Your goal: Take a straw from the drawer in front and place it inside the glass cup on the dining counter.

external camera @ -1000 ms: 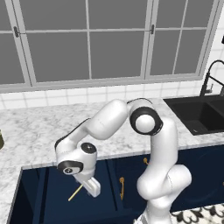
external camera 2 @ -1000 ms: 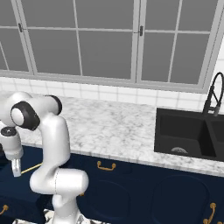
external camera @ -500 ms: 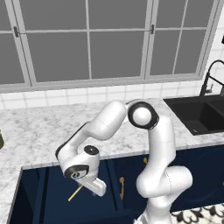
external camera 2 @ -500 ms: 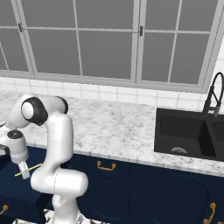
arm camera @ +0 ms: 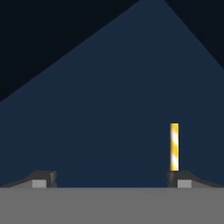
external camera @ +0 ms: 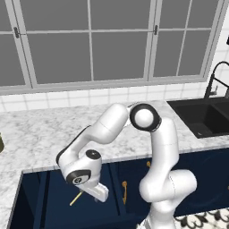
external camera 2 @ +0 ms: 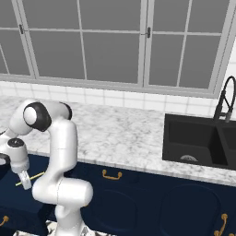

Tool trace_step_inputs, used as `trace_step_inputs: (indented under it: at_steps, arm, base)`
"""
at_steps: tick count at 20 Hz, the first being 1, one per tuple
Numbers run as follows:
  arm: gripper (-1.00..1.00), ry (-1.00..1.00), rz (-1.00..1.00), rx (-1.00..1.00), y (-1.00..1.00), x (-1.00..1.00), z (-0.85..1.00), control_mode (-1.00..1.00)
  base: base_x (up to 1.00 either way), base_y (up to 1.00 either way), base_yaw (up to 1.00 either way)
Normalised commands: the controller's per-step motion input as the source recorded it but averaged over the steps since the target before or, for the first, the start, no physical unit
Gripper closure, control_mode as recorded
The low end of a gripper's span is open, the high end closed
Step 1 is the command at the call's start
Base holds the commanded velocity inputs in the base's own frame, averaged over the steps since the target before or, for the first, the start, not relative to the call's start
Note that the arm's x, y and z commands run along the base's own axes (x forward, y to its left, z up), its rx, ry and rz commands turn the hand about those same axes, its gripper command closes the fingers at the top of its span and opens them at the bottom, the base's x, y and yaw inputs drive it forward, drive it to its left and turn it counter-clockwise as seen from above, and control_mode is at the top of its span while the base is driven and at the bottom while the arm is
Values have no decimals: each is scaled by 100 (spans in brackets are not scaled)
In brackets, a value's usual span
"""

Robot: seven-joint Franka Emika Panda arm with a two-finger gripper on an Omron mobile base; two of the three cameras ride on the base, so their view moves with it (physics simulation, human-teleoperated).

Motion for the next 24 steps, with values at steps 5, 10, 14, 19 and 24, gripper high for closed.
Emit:
trace_step_inputs:
  at_steps: [5, 10, 14, 19, 24]
  arm:
    - [-100, 1, 10, -29, 55, 60, 17, -100]
    - [-100, 1, 9, -42, 93, 54, 0, -100]
    - [-100, 0, 5, -41, 100, 43, 1, -100]
    - [-100, 0, 0, -44, 100, 36, 1, -100]
    - [-100, 0, 2, -36, 94, 52, 21, -100]
  base:
    - [0, 0, 0]
    - [0, 0, 0]
    - [0, 0, 0]
    - [0, 0, 0]
    - [0, 0, 0]
